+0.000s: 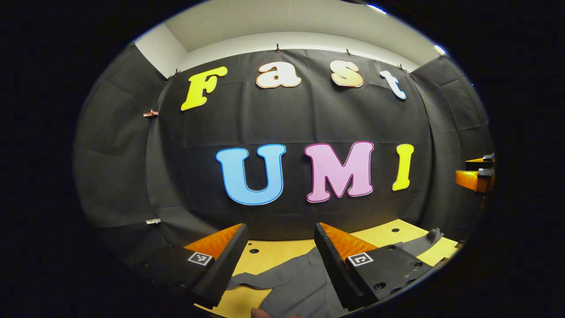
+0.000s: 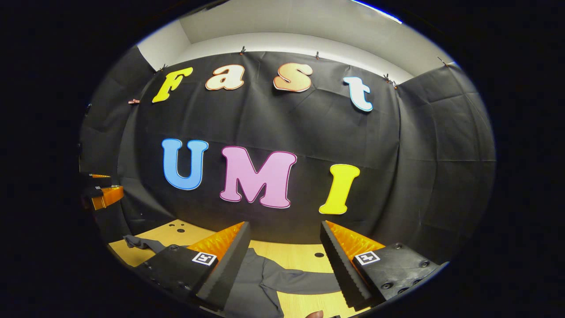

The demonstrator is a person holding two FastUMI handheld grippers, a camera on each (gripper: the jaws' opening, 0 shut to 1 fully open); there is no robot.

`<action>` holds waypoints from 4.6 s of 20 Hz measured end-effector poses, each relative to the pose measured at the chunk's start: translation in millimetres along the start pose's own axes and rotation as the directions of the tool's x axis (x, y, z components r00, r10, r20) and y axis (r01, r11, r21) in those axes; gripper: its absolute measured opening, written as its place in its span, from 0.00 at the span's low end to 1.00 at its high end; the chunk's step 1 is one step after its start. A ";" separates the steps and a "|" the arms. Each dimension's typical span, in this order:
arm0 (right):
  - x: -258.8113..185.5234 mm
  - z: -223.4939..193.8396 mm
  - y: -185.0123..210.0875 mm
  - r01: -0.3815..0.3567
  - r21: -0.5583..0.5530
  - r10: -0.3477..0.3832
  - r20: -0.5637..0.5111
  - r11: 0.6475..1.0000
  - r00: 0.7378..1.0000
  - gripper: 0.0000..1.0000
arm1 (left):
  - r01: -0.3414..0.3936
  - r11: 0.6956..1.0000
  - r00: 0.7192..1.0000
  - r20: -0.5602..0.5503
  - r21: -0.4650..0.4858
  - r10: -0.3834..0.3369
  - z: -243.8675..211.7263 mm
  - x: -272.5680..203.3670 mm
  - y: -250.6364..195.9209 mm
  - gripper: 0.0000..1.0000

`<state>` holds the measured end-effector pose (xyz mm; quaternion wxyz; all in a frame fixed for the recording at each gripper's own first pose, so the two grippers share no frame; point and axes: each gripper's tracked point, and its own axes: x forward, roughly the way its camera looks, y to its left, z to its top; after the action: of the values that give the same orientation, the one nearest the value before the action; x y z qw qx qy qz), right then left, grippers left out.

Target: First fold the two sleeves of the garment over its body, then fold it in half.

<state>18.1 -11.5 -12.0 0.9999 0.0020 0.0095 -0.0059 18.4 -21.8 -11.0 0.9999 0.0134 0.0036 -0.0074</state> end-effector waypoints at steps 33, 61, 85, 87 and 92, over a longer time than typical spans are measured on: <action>152.1 -456.0 -317.3 0.329 0.040 -0.216 -0.679 0.943 0.702 0.98 | -0.202 0.978 0.948 -0.240 0.049 0.208 -59.2 58.2 -90.8 0.99; 154.2 -408.6 -259.1 0.355 0.101 -0.219 -0.622 0.930 0.751 0.12 | -0.071 0.996 0.967 -0.243 0.047 0.080 -82.9 67.9 -38.5 0.97; 137.5 -179.3 51.2 0.044 0.100 -0.006 -0.360 0.994 0.933 0.12 | -0.043 0.998 0.984 -0.172 -0.039 0.036 -120.4 16.7 136.3 0.96; 144.6 -174.0 87.6 -0.001 0.108 0.040 -0.354 0.994 0.935 0.12 | -0.062 0.997 0.981 -0.189 -0.038 0.054 -132.3 10.2 157.0 0.96; 159.1 -189.6 172.7 -0.096 0.114 0.132 -0.376 0.989 0.917 0.12 | -0.054 0.998 0.967 -0.250 -0.040 0.043 -171.0 -1.1 193.5 0.97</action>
<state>175.7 160.1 -203.9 0.9763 0.0503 0.2040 0.0523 19.0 176.3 -176.7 0.9915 -0.0088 0.1288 0.0189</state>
